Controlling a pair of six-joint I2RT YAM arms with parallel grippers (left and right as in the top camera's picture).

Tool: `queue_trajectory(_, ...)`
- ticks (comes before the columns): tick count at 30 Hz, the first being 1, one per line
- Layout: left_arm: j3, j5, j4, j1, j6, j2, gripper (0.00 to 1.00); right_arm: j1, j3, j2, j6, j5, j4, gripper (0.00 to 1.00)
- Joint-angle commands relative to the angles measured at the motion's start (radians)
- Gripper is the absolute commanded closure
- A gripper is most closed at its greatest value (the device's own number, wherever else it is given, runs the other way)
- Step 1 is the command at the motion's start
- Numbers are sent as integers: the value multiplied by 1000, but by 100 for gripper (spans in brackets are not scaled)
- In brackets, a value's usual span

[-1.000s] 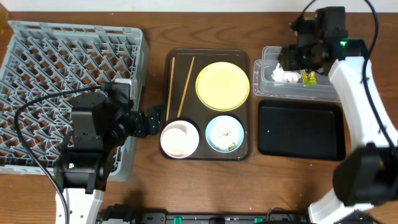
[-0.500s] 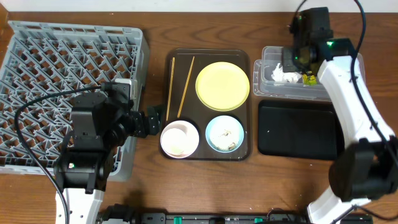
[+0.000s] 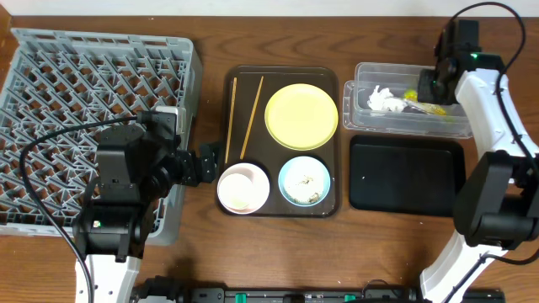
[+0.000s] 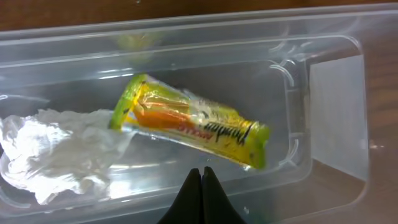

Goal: Sort waste into correct bins and load items into the dishwasher
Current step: 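Grasp the white cup with the right gripper and lift it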

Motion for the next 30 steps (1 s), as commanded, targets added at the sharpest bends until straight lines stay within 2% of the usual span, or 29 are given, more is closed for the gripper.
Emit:
queue_trajectory(1,28,17,0,5,-9,-1,8,15,18,-71,-6,-182,0,97)
queue_trajectory(4,28,17,0,5,-9,-1,8,44,18,-161,-18,-462,-14,90)
queue_trajectory(7,28,17,0,5,-9,-1,8,100,18,-248,-17,-665,-45,90)
queue_trajectory(8,28,17,0,5,-9,-1,8,132,18,-274,-13,-673,-66,89)
queue_trajectory(10,28,17,0,5,-9,-1,7,208,18,-309,-12,-644,-123,80)
queue_trajectory(13,28,17,0,5,-9,-1,8,343,17,-320,53,-544,-231,74)
queue_trajectory(14,28,17,0,5,-9,-1,8,389,12,-314,86,-507,-257,69)
queue_trajectory(15,28,17,0,5,-9,-1,8,442,4,-305,126,-470,-277,59)
queue_trajectory(20,28,17,0,5,-10,-1,7,617,-30,-238,192,-453,-254,53)
queue_trajectory(22,28,19,-2,5,-11,-1,8,676,-39,-198,221,-448,-237,46)
queue_trajectory(24,28,56,-72,5,-26,-1,7,729,-44,-149,250,-449,-220,42)
queue_trajectory(27,29,-40,-114,12,-29,-1,8,789,-44,-74,249,-450,-202,43)
queue_trajectory(30,33,-287,-240,37,-121,-2,8,833,-44,-14,248,-467,-183,45)
